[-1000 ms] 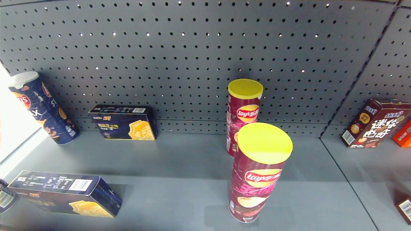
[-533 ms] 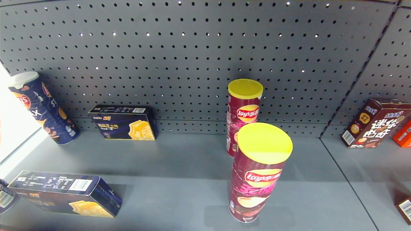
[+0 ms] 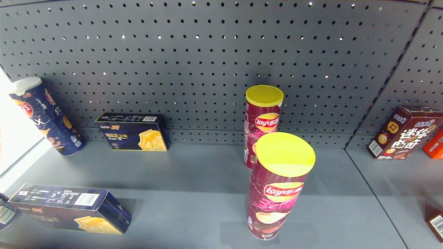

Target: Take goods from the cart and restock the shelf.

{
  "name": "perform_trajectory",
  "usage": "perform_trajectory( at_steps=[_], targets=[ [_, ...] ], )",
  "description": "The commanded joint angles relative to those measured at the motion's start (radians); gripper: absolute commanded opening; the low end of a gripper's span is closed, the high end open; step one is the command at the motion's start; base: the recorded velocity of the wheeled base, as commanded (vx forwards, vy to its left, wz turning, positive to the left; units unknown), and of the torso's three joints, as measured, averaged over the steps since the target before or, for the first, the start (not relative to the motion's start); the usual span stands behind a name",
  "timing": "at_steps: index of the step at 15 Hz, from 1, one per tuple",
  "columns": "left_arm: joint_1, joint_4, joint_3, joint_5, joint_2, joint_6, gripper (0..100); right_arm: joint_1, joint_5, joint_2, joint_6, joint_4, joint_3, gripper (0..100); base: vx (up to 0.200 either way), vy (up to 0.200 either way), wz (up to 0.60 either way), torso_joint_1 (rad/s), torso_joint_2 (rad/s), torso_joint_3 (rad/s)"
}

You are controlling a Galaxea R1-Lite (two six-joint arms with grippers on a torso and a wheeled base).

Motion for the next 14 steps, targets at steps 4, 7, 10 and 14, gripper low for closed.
perform_trajectory(
  at_steps=[4,7,10,14],
  targets=[
    [0.000,0.000,0.000,0.000,0.003,0.002,100,0.000,0.002,0.002,0.000,0.000,0.000,100,0.000,0.000,0.00,0.000,0.00,0.000],
    [0.000,0.000,0.002,-0.001,0.002,0.005,100,0.000,0.002,0.002,-0.002,0.000,0.000,100,-0.067,0.000,0.00,0.001,0.00,-0.001],
    [0.000,0.000,0.002,-0.006,0.002,0.005,100,0.000,0.002,0.002,-0.002,0.000,0.000,100,-0.133,0.000,0.00,0.006,0.00,0.000],
    [0.000,0.000,0.002,-0.003,0.002,0.003,100,0.000,0.002,0.002,0.000,0.000,0.000,100,0.000,0.000,-0.15,0.003,0.00,0.001]
  ],
)
